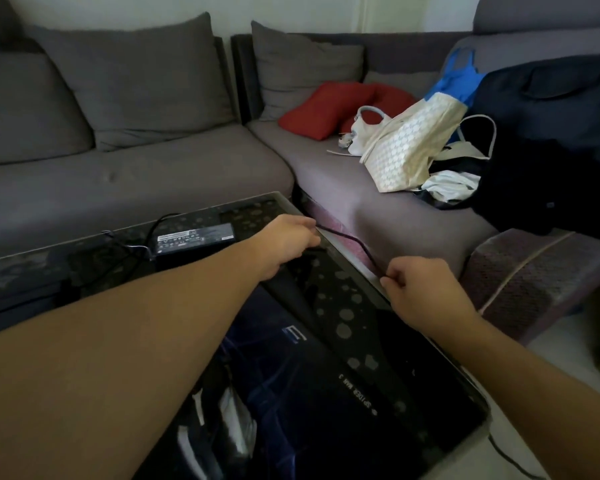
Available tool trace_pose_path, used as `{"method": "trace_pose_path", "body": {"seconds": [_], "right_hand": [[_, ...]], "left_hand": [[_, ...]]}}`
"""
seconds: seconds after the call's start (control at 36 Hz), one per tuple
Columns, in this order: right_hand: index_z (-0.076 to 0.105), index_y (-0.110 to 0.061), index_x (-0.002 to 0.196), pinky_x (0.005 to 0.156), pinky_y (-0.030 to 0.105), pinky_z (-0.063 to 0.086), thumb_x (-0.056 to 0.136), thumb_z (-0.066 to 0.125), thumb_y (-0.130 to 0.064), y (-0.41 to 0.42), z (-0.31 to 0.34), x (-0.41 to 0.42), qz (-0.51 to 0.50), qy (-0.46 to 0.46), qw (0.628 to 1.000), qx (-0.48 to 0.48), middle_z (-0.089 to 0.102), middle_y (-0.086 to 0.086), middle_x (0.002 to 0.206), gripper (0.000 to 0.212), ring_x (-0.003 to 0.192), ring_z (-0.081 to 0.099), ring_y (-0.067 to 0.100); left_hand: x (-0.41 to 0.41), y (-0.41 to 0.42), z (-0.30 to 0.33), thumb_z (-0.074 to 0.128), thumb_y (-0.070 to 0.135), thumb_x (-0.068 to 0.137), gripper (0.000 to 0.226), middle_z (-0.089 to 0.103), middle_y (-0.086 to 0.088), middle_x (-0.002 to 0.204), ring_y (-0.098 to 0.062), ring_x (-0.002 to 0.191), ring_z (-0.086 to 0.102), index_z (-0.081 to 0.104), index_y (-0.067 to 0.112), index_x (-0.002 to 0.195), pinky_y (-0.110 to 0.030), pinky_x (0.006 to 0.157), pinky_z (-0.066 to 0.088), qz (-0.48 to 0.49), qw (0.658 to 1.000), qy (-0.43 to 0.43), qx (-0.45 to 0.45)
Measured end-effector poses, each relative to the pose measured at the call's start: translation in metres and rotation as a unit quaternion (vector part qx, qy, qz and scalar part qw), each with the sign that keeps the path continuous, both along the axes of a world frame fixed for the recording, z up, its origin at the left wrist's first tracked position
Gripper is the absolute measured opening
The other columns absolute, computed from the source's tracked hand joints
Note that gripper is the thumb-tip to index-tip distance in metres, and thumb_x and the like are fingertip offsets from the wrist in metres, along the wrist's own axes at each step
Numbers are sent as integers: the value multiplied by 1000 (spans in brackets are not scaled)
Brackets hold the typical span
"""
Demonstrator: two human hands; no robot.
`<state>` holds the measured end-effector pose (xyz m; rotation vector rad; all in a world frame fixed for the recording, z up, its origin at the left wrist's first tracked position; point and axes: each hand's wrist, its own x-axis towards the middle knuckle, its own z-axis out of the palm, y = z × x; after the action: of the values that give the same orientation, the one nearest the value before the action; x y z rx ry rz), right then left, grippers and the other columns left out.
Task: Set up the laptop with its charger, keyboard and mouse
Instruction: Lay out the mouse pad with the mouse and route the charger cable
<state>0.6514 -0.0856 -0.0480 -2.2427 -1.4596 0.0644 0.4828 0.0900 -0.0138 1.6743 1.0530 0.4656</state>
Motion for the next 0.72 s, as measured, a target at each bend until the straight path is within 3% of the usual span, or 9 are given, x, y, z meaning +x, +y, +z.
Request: {"method": "trace_pose_path", "body": {"seconds": [0.11, 0.25, 0.33, 0.42, 0.5, 0.56, 0.64, 0.72], "right_hand": [[72, -24, 85, 67, 34, 59, 99, 67, -30, -4, 3, 0, -29, 9, 998, -48, 69, -7, 77, 17, 68, 64, 12], [76, -19, 99, 86, 45, 62, 91, 58, -19, -17, 20, -19, -43, -3, 989, -142, 75, 4, 99, 19, 92, 71, 29], [69, -13, 110, 88, 42, 58, 87, 60, -19, -24, 37, -37, -65, -32, 982, -172, 70, 13, 113, 25, 103, 66, 37], [67, -12, 108, 79, 33, 48, 91, 60, -13, -29, 56, -77, -28, -19, 989, -147, 67, 11, 108, 19, 91, 57, 30], [67, -18, 111, 90, 35, 52, 96, 60, -19, -34, 65, -125, 23, 28, 988, -149, 67, 5, 108, 17, 100, 63, 28], [66, -15, 117, 99, 40, 53, 96, 61, -34, -37, 62, -150, 29, 20, 983, -178, 70, 13, 121, 29, 115, 65, 35], [51, -9, 138, 106, 45, 49, 92, 61, -60, -45, 52, -176, 1, -6, 965, -264, 55, 21, 143, 69, 131, 55, 41], [43, -6, 141, 106, 45, 48, 87, 72, -61, -54, 47, -188, -14, -1, 962, -274, 48, 24, 145, 83, 133, 51, 42]], "left_hand": [[-19, -9, 1, 65, 0, 94, 46, 71, 1, 131, -13, 119, 64, 67, 14, 137, -33, 110, 49, -24, 998, 20, 46], [-49, -26, 9, 66, 0, 93, 36, 76, 5, 115, -12, 112, 68, 76, 19, 121, -32, 107, 51, -25, 995, 28, 91], [-71, -41, 24, 65, 1, 93, 28, 78, 3, 104, -14, 104, 71, 79, 23, 102, -30, 99, 55, -3, 995, 11, 99], [-108, -58, 35, 63, 3, 94, 23, 78, -5, 103, -20, 101, 72, 77, 21, 91, -33, 94, 58, 25, 993, 21, 118], [-147, -72, 39, 58, 5, 95, 30, 77, -3, 103, -20, 101, 71, 73, 28, 83, -29, 91, 56, 40, 985, 76, 151], [-175, -82, 38, 58, 8, 93, 29, 76, 4, 102, -14, 99, 70, 72, 32, 83, -24, 84, 51, 56, 977, 118, 170], [-208, -105, 30, 60, 12, 93, 24, 72, 10, 101, -10, 96, 68, 72, 33, 94, -19, 83, 45, 48, 965, 164, 196], [-224, -133, 22, 69, 28, 94, 23, 68, 11, 111, -11, 108, 67, 69, 28, 117, -20, 91, 47, -17, 967, 182, 179]]}}
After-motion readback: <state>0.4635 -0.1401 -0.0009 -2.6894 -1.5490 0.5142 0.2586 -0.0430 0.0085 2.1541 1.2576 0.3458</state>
